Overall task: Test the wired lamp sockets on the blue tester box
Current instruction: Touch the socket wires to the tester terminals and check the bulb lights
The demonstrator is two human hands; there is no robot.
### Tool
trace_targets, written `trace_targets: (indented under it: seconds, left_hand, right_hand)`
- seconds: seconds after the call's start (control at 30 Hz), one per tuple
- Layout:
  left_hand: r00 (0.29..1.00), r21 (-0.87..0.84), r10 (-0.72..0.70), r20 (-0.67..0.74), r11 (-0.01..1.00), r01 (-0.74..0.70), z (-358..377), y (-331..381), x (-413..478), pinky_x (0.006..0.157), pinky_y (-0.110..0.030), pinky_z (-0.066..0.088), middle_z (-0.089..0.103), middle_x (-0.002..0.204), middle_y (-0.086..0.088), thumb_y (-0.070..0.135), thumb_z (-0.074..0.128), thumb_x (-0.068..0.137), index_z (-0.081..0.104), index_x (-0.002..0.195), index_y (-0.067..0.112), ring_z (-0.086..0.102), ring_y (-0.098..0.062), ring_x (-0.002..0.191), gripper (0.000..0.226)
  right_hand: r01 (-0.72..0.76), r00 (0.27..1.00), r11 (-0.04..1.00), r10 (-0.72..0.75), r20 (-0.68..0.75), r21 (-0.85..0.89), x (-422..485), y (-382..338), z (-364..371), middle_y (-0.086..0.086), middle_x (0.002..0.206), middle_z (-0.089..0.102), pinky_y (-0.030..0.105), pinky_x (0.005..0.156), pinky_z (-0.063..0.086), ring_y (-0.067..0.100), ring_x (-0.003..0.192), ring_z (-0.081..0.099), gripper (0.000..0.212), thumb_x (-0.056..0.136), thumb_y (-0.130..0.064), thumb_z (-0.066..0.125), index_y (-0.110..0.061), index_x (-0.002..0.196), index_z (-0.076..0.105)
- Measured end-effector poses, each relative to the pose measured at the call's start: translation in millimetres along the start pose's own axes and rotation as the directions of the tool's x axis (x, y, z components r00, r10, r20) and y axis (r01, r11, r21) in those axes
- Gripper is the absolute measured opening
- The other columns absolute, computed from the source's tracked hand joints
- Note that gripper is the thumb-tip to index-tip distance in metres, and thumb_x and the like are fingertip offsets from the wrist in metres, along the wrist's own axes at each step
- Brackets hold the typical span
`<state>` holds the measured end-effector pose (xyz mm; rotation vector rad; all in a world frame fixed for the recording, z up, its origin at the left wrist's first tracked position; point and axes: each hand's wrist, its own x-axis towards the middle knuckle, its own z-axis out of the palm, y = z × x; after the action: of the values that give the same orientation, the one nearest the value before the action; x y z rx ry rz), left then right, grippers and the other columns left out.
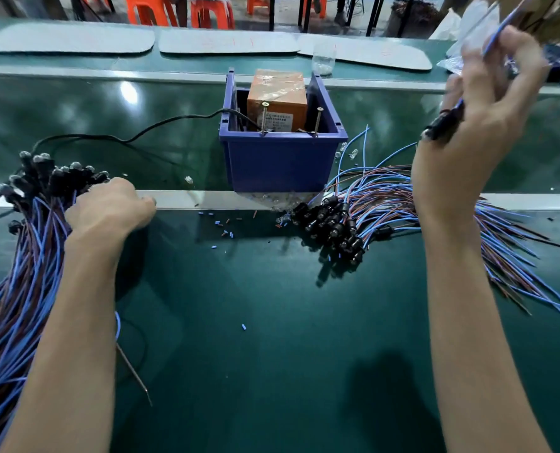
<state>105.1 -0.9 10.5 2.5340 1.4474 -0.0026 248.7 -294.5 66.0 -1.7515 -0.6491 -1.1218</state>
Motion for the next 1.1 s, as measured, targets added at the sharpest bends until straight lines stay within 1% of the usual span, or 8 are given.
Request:
trace_targets:
  seconds: [0.13,0.23,0.3,0.37,0.57,0.67,0.77,1.1]
  left_hand:
    - [1.000,0.012,-0.005,-0.015,1.000,0.005,-1.0,0.0,0.5,0.095,-0.045,0.040,0.052,0.130,-0.024,0.034,0.051,0.092,0.057,0.120,0.005,0.049,-0.043,0.119,0.041]
    - [1.000,0.020,-0.004,0.019,1.000,0.004,-1.9,0.4,0.6,0.097,-0.044,0.039,0.051,0.132,-0.024,0.038,0.050,0.093,0.056,0.123,0.006,0.048,-0.042,0.122,0.044]
    - [0.999,0.019,0.003,0.043,1.000,-0.003,-2.0,-1.4,1.3,0.098,-0.044,0.038,0.050,0.133,-0.024,0.040,0.049,0.094,0.054,0.125,0.006,0.047,-0.042,0.123,0.046]
    - [0.998,0.025,0.005,0.055,1.000,-0.006,-2.8,-4.9,3.4,0.100,-0.044,0.037,0.050,0.135,-0.024,0.042,0.049,0.095,0.053,0.127,0.005,0.046,-0.042,0.124,0.050]
    - [0.997,0.049,0.017,0.069,0.999,-0.021,-6.0,-11.9,13.2,0.101,-0.046,0.038,0.054,0.130,-0.024,0.049,0.048,0.094,0.058,0.119,0.007,0.048,-0.043,0.121,0.050]
    - [0.995,0.005,0.046,0.091,0.999,-0.047,-5.8,-16.7,20.9,0.100,-0.043,0.042,0.074,0.080,-0.009,0.051,0.045,0.094,0.053,0.096,0.014,0.054,-0.035,0.112,0.038]
    - [0.990,0.008,0.048,0.135,0.999,-0.049,-4.2,-19.1,25.1,0.097,-0.039,0.043,0.066,0.048,0.001,0.054,0.042,0.093,0.044,0.096,0.019,0.054,-0.030,0.109,0.036]
    - [0.963,-0.103,0.116,0.245,0.990,-0.093,6.3,-20.5,28.5,0.094,-0.039,0.047,0.071,0.072,-0.011,0.062,0.049,0.089,0.061,0.090,0.002,0.066,-0.027,0.078,0.061]
  right_hand:
    - [-0.107,0.927,0.941,0.212,0.310,-0.322,-16.4,11.0,7.0,0.026,0.128,0.048,0.037,0.099,0.044,0.031,0.112,0.056,0.028,0.089,0.005,0.048,0.010,0.113,0.063]
    - [-0.077,0.553,0.809,0.521,0.650,-0.583,-28.4,24.5,9.2,0.021,0.129,0.048,0.035,0.096,0.040,0.036,0.115,0.052,0.028,0.087,0.004,0.048,0.006,0.111,0.062]
    - [0.011,0.275,0.785,0.592,0.757,-0.619,-36.0,25.2,10.4,0.019,0.128,0.051,0.034,0.092,0.041,0.034,0.124,0.047,0.034,0.090,0.000,0.046,-0.001,0.122,0.055]
    - [0.023,0.114,0.802,0.592,0.798,-0.597,-38.7,25.3,11.1,0.011,0.147,0.042,0.034,0.103,0.036,0.027,0.136,0.038,0.053,0.094,-0.003,0.043,-0.015,0.145,0.038]
    - [-0.057,0.141,0.822,0.568,0.811,-0.566,-33.6,26.0,10.2,0.005,0.149,0.042,0.033,0.104,0.033,0.026,0.133,0.040,0.048,0.100,-0.019,0.042,-0.026,0.147,0.036]
    - [-0.064,0.127,0.832,0.555,0.822,-0.551,-32.2,23.2,8.8,0.005,0.146,0.046,0.032,0.103,0.034,0.025,0.132,0.042,0.045,0.101,-0.027,0.043,-0.025,0.146,0.038]
    - [-0.093,0.128,0.838,0.546,0.828,-0.538,-30.2,21.6,7.4,0.003,0.141,0.051,0.032,0.103,0.034,0.023,0.130,0.045,0.046,0.101,-0.032,0.044,-0.025,0.146,0.039]
    - [-0.137,0.204,0.850,0.526,0.826,-0.508,-28.5,17.7,3.5,0.002,0.128,0.060,0.034,0.099,0.040,0.022,0.118,0.053,0.042,0.098,-0.035,0.049,-0.022,0.138,0.050]
